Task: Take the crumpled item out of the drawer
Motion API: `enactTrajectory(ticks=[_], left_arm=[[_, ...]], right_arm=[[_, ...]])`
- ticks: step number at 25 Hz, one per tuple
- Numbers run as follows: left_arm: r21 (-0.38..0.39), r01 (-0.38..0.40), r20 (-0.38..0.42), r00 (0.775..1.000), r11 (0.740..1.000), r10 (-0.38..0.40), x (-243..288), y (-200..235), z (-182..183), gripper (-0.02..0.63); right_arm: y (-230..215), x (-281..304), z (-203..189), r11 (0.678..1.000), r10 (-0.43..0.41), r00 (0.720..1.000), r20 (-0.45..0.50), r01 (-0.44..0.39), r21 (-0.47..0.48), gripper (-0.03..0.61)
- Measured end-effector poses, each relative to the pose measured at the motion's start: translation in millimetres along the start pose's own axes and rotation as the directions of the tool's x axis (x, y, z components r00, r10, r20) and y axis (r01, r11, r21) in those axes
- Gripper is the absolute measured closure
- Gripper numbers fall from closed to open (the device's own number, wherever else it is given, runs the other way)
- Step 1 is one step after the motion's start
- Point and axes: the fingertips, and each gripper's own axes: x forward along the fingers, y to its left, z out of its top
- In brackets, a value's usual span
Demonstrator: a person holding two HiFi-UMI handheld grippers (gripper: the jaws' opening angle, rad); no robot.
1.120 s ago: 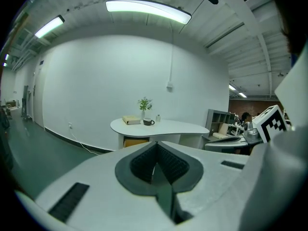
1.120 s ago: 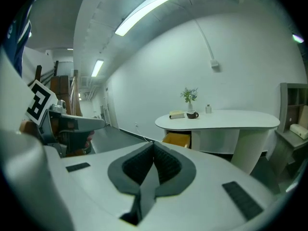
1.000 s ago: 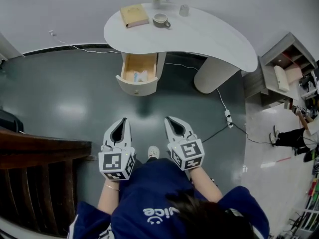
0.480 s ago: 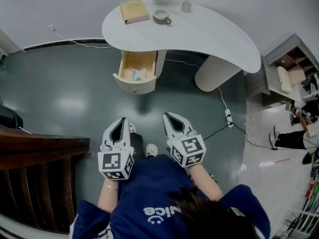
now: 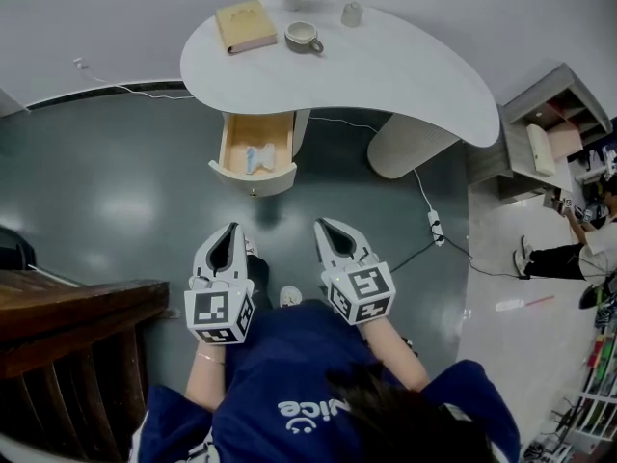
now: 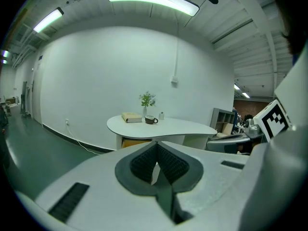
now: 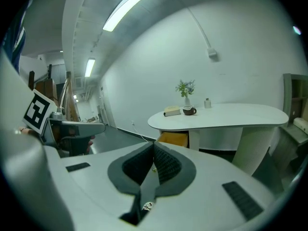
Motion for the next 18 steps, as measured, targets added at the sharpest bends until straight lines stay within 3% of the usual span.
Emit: enactTrajectory(ticks=[11,18], left_arm=[[-0.009,0.058,-0.009,0.998,0.998,-0.058,73.0,62.5,29.8,0.609],[0.01,0.119,-0.038,0.992,0.993,-0.119,111.9,97.6,42.6,0.609]], right_arm=[[-2.6,79.2,28.8,1.0,-0.021,0.999,-0.042,0.022,0.01,0.571],[-3.3,122.6,43.1,0.996,-0.085,0.995,-0.061,0.087,0.028,0.571]])
